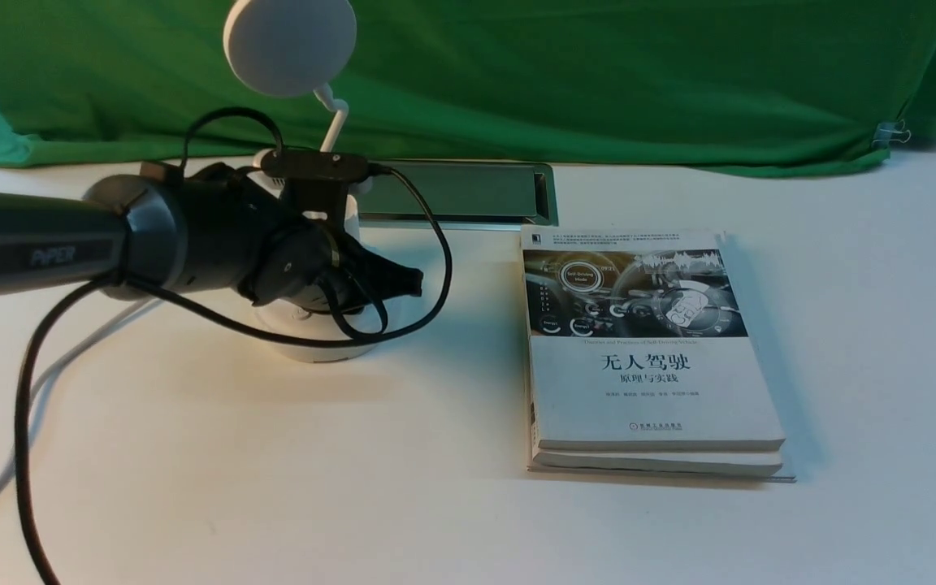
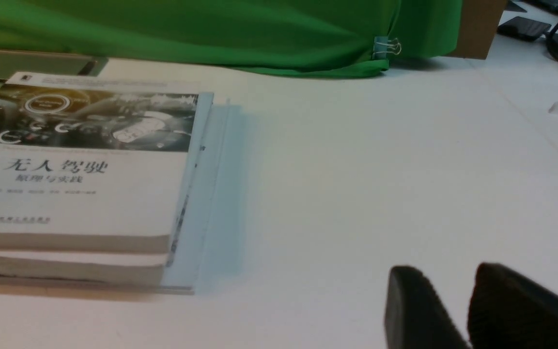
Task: Turn on the desk lamp on the white desktop with your hand.
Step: 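Press the power button on the lamp base to turn the lamp on with the left gripper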
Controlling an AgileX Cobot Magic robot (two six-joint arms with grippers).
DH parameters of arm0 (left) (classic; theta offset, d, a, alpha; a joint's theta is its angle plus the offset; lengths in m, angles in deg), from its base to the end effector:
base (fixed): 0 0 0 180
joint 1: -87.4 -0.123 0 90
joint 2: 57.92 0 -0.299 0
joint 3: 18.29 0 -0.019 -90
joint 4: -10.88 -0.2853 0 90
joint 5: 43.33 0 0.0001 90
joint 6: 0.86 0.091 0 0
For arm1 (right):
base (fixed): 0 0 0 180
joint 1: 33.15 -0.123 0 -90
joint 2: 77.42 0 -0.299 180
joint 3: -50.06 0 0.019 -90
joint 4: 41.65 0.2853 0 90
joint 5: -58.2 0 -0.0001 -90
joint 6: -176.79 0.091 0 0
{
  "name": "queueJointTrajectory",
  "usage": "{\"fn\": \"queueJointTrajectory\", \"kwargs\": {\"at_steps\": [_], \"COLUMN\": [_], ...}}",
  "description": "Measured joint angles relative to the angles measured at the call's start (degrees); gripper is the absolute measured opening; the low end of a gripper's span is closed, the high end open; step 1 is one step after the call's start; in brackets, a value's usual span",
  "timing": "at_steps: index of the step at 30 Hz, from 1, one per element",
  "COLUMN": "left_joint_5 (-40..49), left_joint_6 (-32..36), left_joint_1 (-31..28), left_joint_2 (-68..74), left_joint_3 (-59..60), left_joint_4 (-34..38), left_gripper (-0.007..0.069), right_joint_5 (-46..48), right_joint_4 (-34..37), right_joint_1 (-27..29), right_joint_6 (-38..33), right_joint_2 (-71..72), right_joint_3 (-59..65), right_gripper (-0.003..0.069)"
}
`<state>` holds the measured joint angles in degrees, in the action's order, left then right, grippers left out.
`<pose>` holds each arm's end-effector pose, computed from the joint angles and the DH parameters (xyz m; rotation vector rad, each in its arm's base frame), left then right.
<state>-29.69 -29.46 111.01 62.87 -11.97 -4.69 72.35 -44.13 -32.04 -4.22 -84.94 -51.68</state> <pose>0.4147 -0.1749 0.1530 0.1896 2.4496 -0.2083 0.0763 -0.0024 0.1863 -0.0273 1.7441 -0.0671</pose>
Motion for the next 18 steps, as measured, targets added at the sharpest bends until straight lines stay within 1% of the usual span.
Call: {"fn": "queueJointTrajectory", "kwargs": {"at_steps": [5,11,18], "left_joint_5": [-0.3,2.4,2.9], "left_joint_6": [0.0,0.0,-0.1], "left_joint_1": [0.0,0.0,0.0], "left_joint_2": [-0.3,-2.2,-2.9], "left_joint_3": [-0.1,0.1,0.4], "left_joint_4": [-0.3,-1.5,-2.1], "left_gripper": [0.0001,0.0001,0.0001], "right_joint_5": [0.0,0.0,0.0], "right_joint_4": [0.0,0.0,0.0], "right_joint_1": [0.0,0.0,0.0], "right_joint_6": [0.0,0.0,0.0], "right_joint_2": [0.0,0.0,0.0], "right_joint_3": [0.0,0.0,0.0], "right_gripper": [0.0238,0.0238,0.0238]}}
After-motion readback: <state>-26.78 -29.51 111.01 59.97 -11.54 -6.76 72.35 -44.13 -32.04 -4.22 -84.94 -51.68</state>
